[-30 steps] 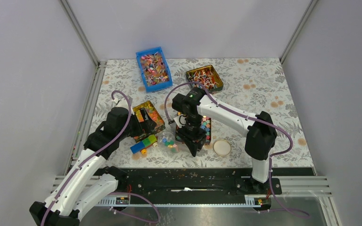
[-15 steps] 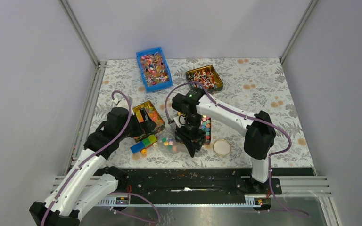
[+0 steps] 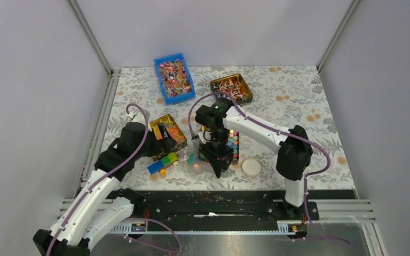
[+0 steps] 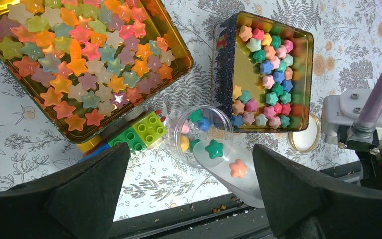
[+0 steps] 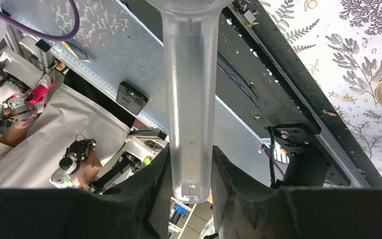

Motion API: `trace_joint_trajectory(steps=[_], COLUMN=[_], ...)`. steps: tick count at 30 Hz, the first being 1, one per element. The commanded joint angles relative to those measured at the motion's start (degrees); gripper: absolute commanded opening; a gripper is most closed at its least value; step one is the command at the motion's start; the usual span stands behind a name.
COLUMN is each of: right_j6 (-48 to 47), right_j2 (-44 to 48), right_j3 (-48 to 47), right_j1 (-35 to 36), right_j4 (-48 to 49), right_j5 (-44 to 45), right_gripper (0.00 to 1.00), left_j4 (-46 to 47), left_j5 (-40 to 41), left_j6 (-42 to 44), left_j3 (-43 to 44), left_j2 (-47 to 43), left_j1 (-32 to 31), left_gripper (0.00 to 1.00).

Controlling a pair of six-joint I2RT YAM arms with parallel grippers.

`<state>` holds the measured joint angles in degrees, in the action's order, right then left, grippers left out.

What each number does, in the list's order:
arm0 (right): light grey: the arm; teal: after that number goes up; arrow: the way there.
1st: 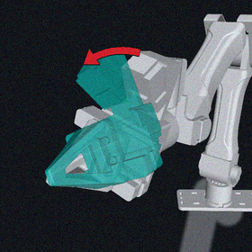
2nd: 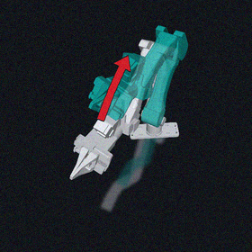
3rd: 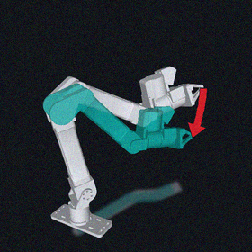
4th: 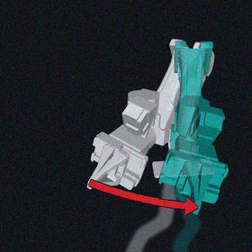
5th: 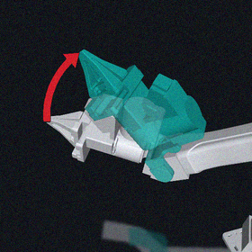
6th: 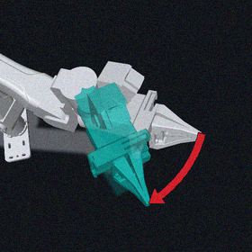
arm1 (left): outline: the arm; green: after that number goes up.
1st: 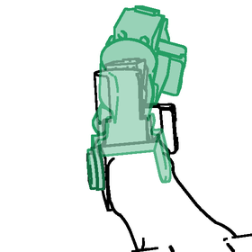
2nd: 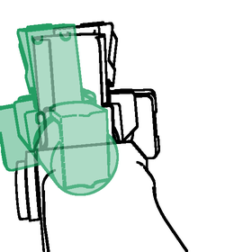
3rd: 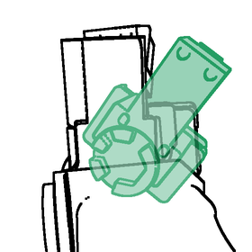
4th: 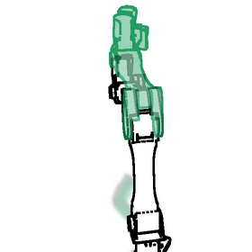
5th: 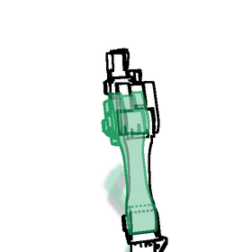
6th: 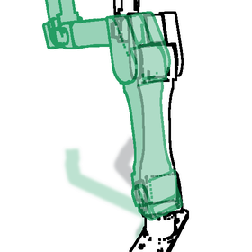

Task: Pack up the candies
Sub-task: Place the fake candies in the packing bottle.

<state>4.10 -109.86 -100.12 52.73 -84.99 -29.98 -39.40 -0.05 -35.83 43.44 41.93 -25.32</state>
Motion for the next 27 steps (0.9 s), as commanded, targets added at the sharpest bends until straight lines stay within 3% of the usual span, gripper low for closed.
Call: trace_joint_trajectory(steps=[1,27], right_j6=[1.33,4.23], right_j2=[-0.12,-0.16], right_j3=[-1.3,0.11], right_j1=[-0.53,-1.09], right_j4=[-1.73,-0.48], right_j5=[-2.8,-3.24], right_gripper=[0.0,0.0], left_j4=[0.67,-0.68], left_j5=[0.32,0.32], left_j6=[0.31,0.57], left_j3=[0.82,1.96], left_j2=[-0.77,-0.86], left_j1=[0.27,0.28], left_gripper=[0.99,0.99])
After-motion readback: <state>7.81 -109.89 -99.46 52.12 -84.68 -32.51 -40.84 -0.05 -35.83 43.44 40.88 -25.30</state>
